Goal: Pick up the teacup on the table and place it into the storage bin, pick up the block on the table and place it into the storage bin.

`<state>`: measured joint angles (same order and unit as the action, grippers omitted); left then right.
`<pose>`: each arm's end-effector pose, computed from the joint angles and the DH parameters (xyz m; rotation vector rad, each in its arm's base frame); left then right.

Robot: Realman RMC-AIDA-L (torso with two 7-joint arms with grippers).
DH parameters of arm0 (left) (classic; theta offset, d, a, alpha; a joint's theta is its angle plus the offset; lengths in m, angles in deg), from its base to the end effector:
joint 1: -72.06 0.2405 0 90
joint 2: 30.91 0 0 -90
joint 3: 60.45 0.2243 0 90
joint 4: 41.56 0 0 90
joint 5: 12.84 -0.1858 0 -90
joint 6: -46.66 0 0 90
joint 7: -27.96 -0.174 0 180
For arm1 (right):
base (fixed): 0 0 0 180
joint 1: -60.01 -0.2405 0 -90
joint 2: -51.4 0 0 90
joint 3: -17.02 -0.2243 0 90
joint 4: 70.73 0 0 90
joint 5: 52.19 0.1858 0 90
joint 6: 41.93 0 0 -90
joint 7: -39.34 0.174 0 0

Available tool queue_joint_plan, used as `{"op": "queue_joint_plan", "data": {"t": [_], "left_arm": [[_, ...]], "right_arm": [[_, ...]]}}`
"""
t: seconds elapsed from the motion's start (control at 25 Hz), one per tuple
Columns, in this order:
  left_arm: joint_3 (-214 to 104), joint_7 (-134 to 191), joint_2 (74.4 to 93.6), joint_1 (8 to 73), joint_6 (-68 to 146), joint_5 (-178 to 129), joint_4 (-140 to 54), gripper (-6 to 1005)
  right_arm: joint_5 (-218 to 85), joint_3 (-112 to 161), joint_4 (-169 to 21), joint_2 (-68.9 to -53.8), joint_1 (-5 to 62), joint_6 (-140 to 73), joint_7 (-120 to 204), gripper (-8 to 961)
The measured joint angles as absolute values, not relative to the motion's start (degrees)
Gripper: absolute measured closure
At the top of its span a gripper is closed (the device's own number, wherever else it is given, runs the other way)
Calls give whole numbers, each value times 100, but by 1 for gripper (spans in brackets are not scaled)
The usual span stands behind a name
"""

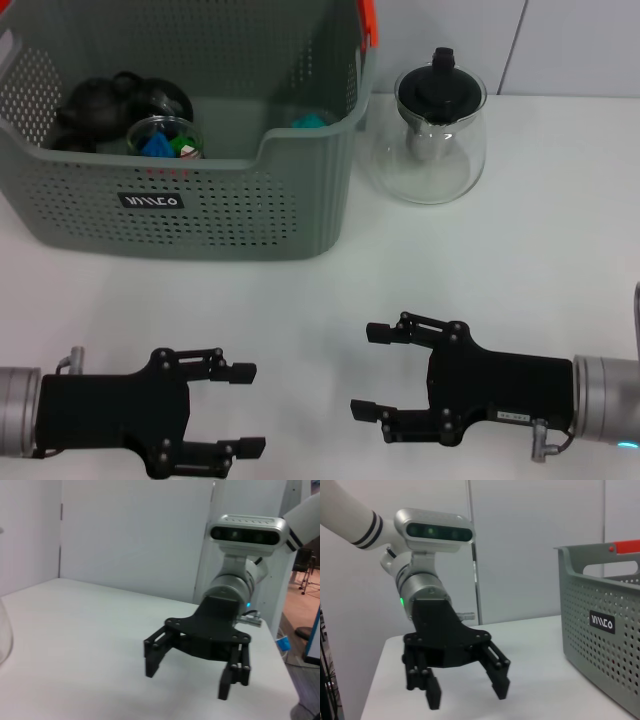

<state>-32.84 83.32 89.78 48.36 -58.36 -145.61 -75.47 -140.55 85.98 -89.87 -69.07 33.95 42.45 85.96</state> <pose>-0.2443 0.2184 -0.0276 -2.9428 -0.3479 -0.7201 0.2023 0.2421 -0.0868 -2.8437 0.2251 0.8508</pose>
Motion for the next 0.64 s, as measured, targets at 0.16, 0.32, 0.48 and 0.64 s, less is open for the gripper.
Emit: {"op": "queue_joint_plan", "data": {"t": [0.16, 0.32, 0.48, 0.64], "left_arm": [[-3300, 8332, 8983, 4802, -5724, -14521, -7541, 248], [-3282, 8334, 8958, 4751, -5746, -14518, -7539, 248], [-3273, 8364, 8942, 4712, -5771, -14545, -7554, 248], [-3261, 8366, 8941, 4695, -5775, -14566, -7566, 248]], "right_arm": [[-14068, 8602, -8917, -6894, 3431, 4380, 8523, 88], [-14070, 8584, -8815, -6866, 3500, 4446, 8418, 88], [-14070, 8553, -8809, -6865, 3572, 4449, 8403, 88], [-14061, 8534, -8807, -6865, 3584, 4448, 8400, 87]]}}
